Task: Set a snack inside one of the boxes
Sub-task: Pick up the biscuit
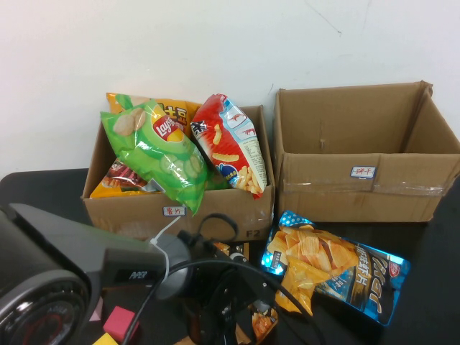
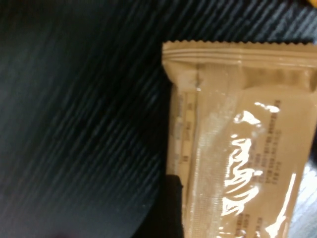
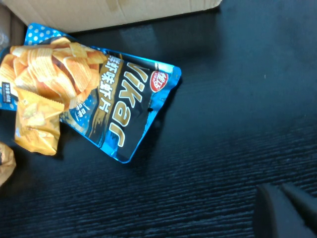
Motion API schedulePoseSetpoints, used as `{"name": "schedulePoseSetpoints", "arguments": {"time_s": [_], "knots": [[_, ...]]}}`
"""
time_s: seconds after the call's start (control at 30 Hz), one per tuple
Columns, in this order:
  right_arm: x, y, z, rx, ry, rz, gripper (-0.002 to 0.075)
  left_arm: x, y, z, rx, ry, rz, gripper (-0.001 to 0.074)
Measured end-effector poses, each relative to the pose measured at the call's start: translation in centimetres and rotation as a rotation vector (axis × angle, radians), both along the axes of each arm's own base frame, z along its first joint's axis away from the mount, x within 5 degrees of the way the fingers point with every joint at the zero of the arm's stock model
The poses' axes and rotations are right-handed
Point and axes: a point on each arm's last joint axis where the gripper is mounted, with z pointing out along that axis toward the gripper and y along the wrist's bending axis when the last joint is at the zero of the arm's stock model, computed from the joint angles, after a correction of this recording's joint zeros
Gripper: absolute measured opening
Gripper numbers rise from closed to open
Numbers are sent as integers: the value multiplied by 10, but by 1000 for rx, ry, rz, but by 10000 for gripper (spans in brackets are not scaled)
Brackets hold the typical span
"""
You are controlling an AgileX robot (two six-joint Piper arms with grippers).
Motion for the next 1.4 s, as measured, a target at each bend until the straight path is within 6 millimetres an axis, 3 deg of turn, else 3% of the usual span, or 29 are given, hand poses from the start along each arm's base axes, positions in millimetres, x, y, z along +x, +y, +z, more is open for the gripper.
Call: {"name": "schedulePoseSetpoints", "arguments": {"time_s": [0.63, 0.77, 0.97, 1.23, 1.4], "knots": [[0, 0, 0, 8, -2, -2, -1, 4, 10, -17, 44, 40, 41, 678], [0, 0, 0, 8, -2, -2, -1, 5, 10, -17, 43, 37, 24, 620], [0, 1, 0, 10, -2, -3, -1, 4, 10, -17, 42, 41, 26, 446], [0, 1, 0, 10, -2, -3, -1, 7, 7, -13, 69, 78, 66, 436], [0, 1, 0, 12, -1, -5, -1, 26, -7, 14, 93, 93, 98, 436]]}}
